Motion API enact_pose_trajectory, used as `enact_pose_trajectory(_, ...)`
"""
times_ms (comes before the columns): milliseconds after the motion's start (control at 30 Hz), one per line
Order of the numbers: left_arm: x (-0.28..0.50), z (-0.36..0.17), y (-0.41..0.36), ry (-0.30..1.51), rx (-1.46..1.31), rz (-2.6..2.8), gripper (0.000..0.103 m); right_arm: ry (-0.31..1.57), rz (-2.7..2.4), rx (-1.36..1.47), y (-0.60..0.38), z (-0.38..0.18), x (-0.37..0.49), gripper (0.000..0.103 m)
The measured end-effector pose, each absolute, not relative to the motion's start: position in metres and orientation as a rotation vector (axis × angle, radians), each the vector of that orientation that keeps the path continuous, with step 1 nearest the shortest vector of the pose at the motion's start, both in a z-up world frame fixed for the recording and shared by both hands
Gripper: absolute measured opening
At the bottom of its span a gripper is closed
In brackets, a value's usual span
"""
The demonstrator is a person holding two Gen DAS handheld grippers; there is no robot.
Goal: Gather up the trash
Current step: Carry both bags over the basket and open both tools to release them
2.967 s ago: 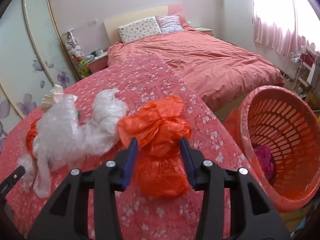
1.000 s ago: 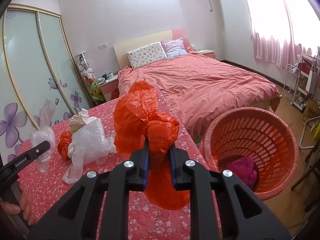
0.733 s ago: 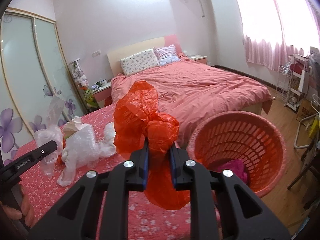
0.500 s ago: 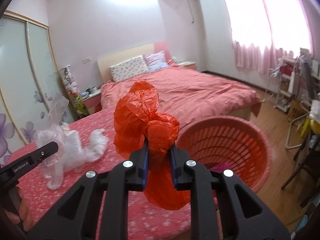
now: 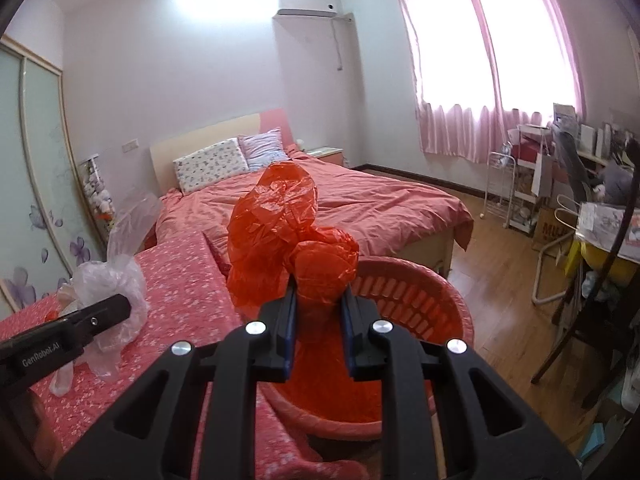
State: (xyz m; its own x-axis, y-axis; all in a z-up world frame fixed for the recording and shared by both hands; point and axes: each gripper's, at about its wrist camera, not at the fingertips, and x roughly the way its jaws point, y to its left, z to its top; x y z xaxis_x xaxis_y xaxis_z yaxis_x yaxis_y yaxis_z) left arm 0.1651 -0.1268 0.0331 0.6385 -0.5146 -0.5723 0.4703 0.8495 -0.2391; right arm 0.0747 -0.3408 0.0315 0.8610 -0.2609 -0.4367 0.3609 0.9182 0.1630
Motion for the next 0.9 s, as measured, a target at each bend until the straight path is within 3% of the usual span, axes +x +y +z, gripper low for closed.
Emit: enact_pose_trajectory(900, 0.181, 0.003, -0.22, 0.772, -0.012, -0.713, 0.027, 0.436, -0.423, 0.36, -0.415, -0.001, 0.091, 0.02)
